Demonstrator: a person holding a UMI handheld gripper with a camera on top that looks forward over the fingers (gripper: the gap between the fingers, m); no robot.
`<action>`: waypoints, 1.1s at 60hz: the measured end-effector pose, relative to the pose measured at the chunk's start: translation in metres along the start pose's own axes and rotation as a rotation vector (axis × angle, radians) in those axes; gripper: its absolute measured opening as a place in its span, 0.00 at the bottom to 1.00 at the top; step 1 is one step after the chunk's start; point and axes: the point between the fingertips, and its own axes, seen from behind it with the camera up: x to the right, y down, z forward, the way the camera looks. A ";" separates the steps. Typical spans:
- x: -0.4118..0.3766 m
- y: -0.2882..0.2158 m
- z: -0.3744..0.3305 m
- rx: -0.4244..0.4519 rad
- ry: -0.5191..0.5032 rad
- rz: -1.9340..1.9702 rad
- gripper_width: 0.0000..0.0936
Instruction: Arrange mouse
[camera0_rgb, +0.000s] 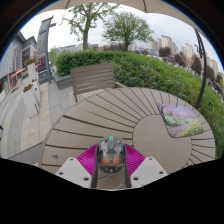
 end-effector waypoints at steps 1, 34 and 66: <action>0.003 -0.003 -0.004 0.003 -0.001 0.006 0.41; 0.308 -0.136 0.068 0.056 0.125 0.094 0.42; 0.347 -0.077 0.072 -0.093 0.124 0.144 0.90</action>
